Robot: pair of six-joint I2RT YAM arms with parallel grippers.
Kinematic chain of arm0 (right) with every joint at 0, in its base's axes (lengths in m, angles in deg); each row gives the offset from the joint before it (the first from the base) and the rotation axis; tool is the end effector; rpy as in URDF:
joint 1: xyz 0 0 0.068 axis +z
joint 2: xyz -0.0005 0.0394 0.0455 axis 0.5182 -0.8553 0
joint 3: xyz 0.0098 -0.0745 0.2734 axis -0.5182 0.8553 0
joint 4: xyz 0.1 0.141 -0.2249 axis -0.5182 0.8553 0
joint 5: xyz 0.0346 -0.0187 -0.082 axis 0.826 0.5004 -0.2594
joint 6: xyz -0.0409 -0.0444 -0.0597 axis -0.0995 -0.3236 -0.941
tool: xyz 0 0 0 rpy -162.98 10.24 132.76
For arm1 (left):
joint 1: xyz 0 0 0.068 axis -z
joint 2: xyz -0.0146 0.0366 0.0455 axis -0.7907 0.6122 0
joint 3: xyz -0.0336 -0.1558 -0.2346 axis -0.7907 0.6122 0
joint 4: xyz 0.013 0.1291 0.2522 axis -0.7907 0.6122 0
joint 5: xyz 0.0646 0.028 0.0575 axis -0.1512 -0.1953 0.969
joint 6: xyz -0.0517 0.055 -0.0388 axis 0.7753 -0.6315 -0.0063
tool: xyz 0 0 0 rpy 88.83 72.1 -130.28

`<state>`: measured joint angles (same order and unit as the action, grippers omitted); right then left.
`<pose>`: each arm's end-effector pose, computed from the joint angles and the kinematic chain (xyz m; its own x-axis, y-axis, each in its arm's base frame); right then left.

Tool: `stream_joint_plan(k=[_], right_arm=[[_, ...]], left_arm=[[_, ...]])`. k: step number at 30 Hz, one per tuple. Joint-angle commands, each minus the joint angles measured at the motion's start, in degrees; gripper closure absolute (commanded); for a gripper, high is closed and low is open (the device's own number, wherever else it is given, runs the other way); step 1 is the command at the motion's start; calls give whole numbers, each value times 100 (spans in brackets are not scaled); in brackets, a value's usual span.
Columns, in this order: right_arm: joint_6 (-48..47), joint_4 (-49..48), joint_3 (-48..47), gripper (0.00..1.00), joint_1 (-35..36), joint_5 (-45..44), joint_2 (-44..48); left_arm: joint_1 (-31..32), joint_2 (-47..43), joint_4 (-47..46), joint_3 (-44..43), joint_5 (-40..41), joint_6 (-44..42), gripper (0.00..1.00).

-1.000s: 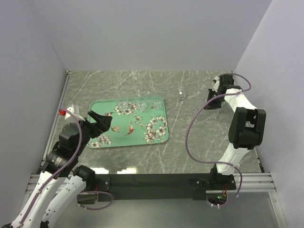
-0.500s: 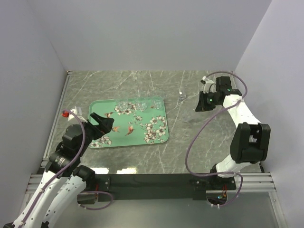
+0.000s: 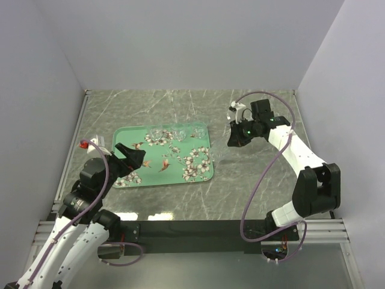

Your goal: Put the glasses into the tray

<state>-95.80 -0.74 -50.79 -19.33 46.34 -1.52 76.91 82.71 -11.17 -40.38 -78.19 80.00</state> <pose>0.3332 0.1120 0.2493 -0.6608 -0.3469 -0.6655 -0.6610 0.6891 0.2971 0.1521 -0.0551 0.2959 -0.3654 -0.6343 -0.6814 -0.0245 0.7383 -0.6741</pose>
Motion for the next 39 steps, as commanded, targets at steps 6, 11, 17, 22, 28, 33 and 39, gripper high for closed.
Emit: stream_joint_plan(k=[6, 11, 17, 22, 28, 33, 39], right_arm=[[-182, -41, -535, 100, 394, -62, -250], [-130, -58, -834, 100, 657, -343, -505], [335, -278, -1220, 100, 974, -940, -1022], [758, -550, -1555, 100, 1238, -1433, -1410], [1101, -612, -1994, 100, 1352, -1934, -1946], [1277, -630, -2196, 99, 1378, -2049, -2245], [1400, -700, -2205, 95, 1396, -2119, -2412]], left_arm=[[-14, -144, -146, 151, -51, 141, 1], [-14, -144, -59, 116, -7, 167, 1], [-14, -188, -6, 125, 20, 255, 1], [-14, -171, 47, 116, 37, 299, 1], [-14, -101, 47, 99, 46, 334, 1], [-14, -21, 73, 81, 29, 308, 1], [-14, -4, 82, 63, 37, 308, 1]])
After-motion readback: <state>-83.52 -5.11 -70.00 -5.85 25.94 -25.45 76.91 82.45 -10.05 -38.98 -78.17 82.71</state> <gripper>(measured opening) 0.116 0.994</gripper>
